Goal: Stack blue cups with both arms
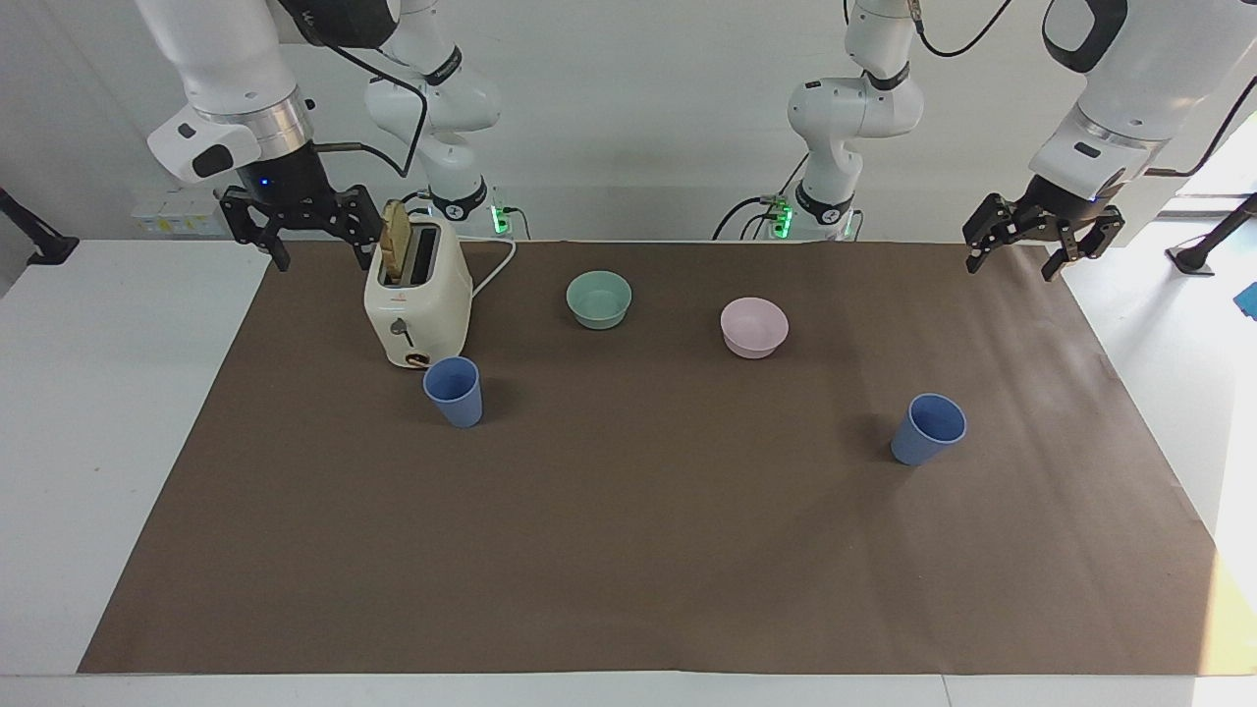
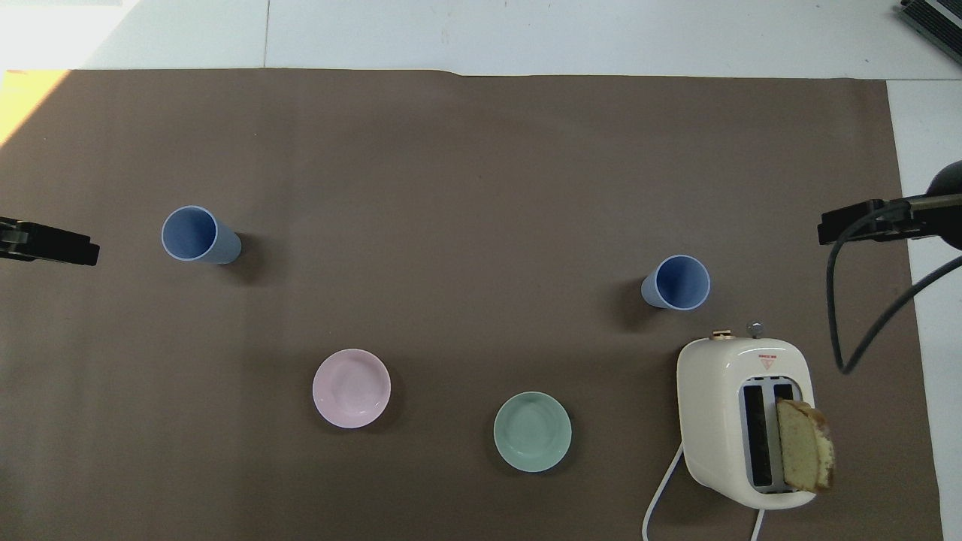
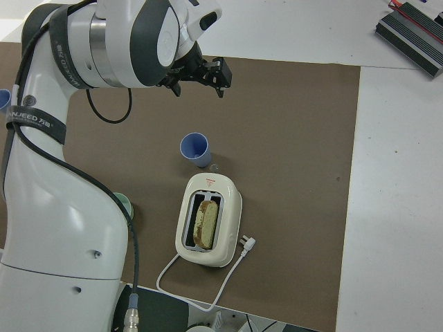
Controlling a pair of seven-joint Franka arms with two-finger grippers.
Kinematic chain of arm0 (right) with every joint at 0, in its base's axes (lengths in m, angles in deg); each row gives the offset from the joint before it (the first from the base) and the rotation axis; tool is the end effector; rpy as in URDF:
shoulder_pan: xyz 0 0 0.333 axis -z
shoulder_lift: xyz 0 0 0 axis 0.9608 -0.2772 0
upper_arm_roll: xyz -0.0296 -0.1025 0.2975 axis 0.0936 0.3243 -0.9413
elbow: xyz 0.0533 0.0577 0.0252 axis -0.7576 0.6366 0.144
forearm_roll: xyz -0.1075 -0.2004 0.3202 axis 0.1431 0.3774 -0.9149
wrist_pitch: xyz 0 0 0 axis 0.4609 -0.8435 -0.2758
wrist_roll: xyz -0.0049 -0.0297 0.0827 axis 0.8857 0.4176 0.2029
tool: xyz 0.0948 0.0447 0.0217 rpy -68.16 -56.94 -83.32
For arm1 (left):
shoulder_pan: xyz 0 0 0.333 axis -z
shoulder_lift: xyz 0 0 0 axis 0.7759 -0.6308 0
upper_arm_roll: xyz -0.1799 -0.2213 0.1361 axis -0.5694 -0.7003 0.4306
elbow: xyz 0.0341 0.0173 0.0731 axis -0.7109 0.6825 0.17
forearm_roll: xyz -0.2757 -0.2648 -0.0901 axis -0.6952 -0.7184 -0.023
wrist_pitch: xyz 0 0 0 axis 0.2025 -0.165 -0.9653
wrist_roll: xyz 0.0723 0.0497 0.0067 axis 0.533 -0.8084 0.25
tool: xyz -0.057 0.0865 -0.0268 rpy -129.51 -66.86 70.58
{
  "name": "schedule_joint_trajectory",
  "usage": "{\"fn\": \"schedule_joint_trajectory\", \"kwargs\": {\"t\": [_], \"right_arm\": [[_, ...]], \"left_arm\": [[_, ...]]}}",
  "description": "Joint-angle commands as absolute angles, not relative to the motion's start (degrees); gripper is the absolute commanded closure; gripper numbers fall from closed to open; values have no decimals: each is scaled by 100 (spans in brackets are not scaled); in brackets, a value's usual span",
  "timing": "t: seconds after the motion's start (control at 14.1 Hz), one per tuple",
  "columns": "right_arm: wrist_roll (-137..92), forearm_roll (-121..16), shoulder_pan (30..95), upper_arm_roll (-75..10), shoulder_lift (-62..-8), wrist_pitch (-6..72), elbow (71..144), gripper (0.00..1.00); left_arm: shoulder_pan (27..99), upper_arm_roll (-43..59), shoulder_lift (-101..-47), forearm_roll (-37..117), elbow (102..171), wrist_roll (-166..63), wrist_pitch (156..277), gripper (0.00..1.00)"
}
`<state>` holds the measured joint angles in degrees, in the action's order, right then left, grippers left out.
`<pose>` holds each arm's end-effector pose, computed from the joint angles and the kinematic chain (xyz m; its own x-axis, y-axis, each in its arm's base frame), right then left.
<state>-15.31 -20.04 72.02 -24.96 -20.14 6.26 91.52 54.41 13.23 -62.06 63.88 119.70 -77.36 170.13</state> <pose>0.5583 0.0115 0.6455 0.9979 0.0373 0.0535 0.0353 -0.9987 0.0381 0.5444 -0.0127 0.6306 0.9803 -0.1942 0.0368 -0.1949 -0.9807 0.0172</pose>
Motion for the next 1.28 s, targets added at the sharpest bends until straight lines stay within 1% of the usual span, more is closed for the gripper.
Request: {"fn": "schedule_joint_trajectory", "kwargs": {"t": [0.0, 1.2], "right_arm": [[-1540, -1982, 7241, -2517, -1859, 768, 9355, 0], [-1505, -1982, 7285, -2491, -1859, 768, 9363, 0]], "left_arm": [[5475, 1341, -6124, 6336, 12024, -7729, 17075, 0], [5449, 1341, -6124, 6345, 12024, -7755, 17014, 0]]}}
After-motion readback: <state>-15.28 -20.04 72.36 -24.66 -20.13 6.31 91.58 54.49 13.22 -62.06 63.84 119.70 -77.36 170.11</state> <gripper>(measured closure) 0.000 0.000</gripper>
